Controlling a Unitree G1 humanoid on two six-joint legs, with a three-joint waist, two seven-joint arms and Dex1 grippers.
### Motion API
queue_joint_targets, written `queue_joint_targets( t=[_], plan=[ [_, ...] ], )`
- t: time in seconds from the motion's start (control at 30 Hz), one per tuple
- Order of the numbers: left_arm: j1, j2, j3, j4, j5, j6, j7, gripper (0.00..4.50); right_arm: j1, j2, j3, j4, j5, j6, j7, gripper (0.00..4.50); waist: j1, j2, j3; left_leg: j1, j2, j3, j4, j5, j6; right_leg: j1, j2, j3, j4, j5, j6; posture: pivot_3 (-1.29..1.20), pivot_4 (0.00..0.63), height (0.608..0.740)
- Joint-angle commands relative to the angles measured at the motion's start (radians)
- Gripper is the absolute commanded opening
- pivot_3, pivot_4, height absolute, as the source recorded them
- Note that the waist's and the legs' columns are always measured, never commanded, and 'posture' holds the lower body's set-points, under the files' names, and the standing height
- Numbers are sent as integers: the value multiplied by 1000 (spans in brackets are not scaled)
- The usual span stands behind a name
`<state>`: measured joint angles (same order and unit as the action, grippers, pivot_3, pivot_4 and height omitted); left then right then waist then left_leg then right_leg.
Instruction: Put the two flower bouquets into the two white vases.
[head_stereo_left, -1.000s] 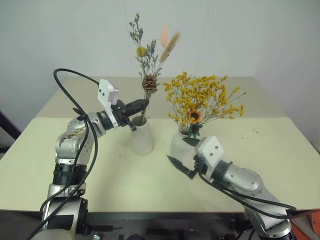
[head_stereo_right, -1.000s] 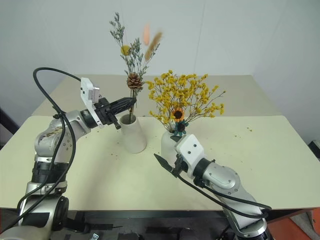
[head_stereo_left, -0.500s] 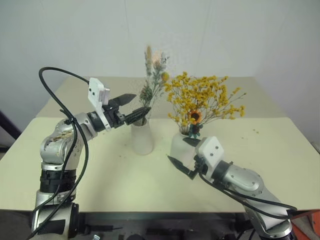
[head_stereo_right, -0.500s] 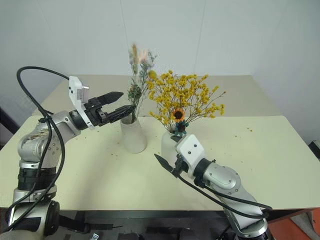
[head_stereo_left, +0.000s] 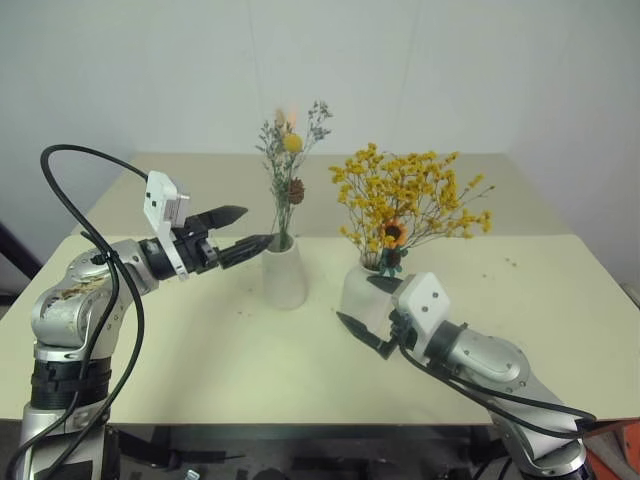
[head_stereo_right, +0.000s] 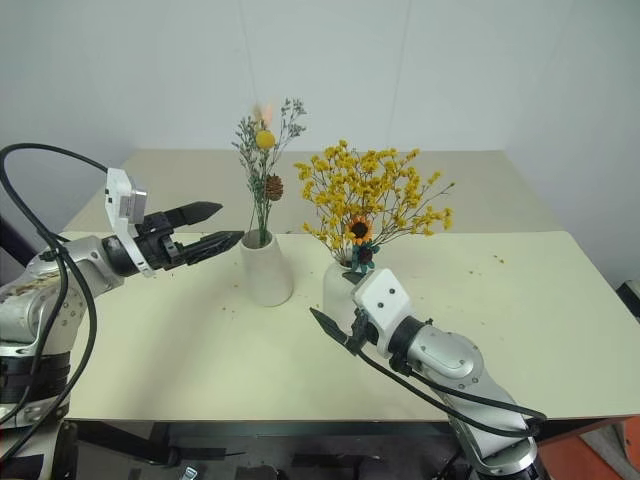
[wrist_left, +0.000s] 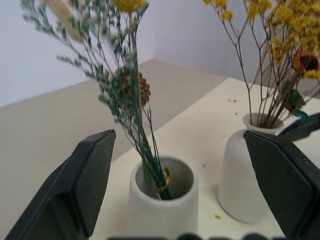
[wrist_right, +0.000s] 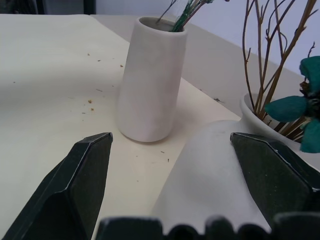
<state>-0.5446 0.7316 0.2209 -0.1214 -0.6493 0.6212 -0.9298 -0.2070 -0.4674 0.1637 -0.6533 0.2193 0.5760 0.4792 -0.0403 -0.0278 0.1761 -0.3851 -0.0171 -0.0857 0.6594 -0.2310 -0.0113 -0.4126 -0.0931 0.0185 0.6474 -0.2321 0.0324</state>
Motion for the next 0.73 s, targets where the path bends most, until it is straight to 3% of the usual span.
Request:
queue_joint_targets(
  t=[0.03,0.23,0.73],
  plan=[
    [20,60,20,2,10,-112,-146,4477,10,-19,-45,-32,14,4,9,4500,0,0,0,0,0,0,0,0,0,0,0,0,0,0,0,0,150,740],
    [23,97,-38,24,34,-149,-250,4477,49,-56,-97,-75,34,26,23,4500,9,0,0,0,0,0,0,0,0,1,0,-1,0,-1,1,0,150,740],
    [-20,65,-78,64,53,-154,-270,4477,120,-115,-191,-211,94,116,9,4500,20,0,0,0,1,0,0,0,0,1,0,-1,-1,-4,6,0,150,740]
  ],
)
